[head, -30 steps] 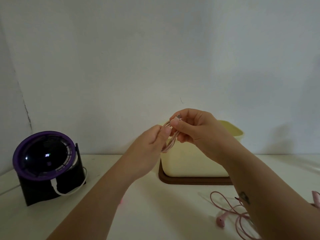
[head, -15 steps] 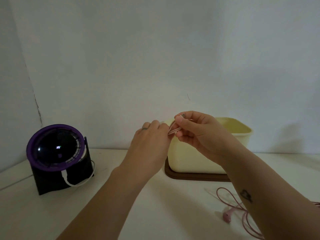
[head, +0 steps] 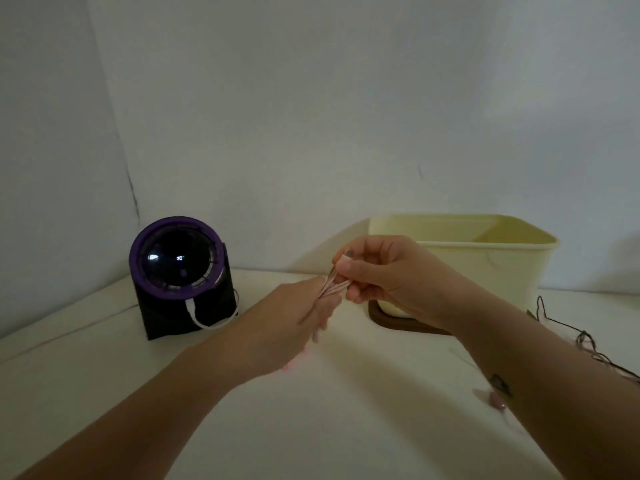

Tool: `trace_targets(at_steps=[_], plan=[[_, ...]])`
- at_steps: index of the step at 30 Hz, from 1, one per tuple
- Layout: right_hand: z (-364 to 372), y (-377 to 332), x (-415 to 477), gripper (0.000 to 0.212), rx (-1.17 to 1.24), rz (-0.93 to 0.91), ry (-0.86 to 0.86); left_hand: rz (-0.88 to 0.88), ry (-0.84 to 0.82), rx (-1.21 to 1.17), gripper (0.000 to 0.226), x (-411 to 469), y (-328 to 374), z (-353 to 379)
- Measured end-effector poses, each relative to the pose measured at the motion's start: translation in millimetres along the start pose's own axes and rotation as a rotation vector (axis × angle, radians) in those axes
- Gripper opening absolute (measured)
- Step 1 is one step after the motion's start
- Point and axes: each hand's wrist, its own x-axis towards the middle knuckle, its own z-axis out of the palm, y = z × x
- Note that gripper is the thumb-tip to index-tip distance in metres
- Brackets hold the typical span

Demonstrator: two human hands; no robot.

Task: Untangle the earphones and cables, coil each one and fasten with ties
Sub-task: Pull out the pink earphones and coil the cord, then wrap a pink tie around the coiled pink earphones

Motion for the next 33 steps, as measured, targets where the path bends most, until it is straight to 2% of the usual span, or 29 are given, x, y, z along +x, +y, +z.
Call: trace_targets(at_steps=[2, 4, 7, 10, 13, 15, 21, 24, 28, 33], plan=[[11.4, 5.8, 3.6, 0.004, 0.003, 0.032, -0.024, -0.016, 0.014, -0.028, 0.038, -8.5, -15.5, -1.7], [21.7, 11.9, 8.8, 0.007, 0.013, 0.063, -0.015, -0.034, 0.069, 0.061, 0.039, -11.5, -32.6, -2.0], [30.0, 28.0, 18.1, 0.009, -0.033, 0.135, 0.099, -0.120, 0.199, 0.067, 0.039, -13.9, -55.7, 1.1], [31.0, 58.2, 22.9, 0.007, -0.296, 0.223, 0.191, -0.203, 0.264, -0.027, 0.038, -18.8, -69.1, 12.4], [34.1, 86.1, 21.0, 0.029, -0.654, 0.288, 0.113, -0.240, 0.238, -0.114, 0.039, -20.0, -75.6, 24.2], [41.3, 97.0, 21.7, 0.035, -0.757, 0.277, 0.111, -0.221, 0.213, -0.134, 0.038, -19.0, -77.8, 28.8], [53.6, 118.0, 26.5, 0.026, -0.818, 0.155, 0.229, -0.173, 0.235, -0.155, 0.033, -16.1, -88.6, 32.2], [52.0, 120.0, 26.1, 0.016, -0.819, 0.115, 0.206, -0.158, 0.231, -0.168, 0.032, -15.5, -91.0, 31.3], [51.2, 122.9, 27.5, 0.015, -0.848, 0.099, 0.182, -0.094, 0.189, -0.041, 0.036, -15.6, -92.4, 31.2], [46.2, 121.9, 25.9, 0.016, -0.813, 0.053, 0.156, -0.061, 0.175, 0.002, 0.037, -16.7, -92.8, 32.2]])
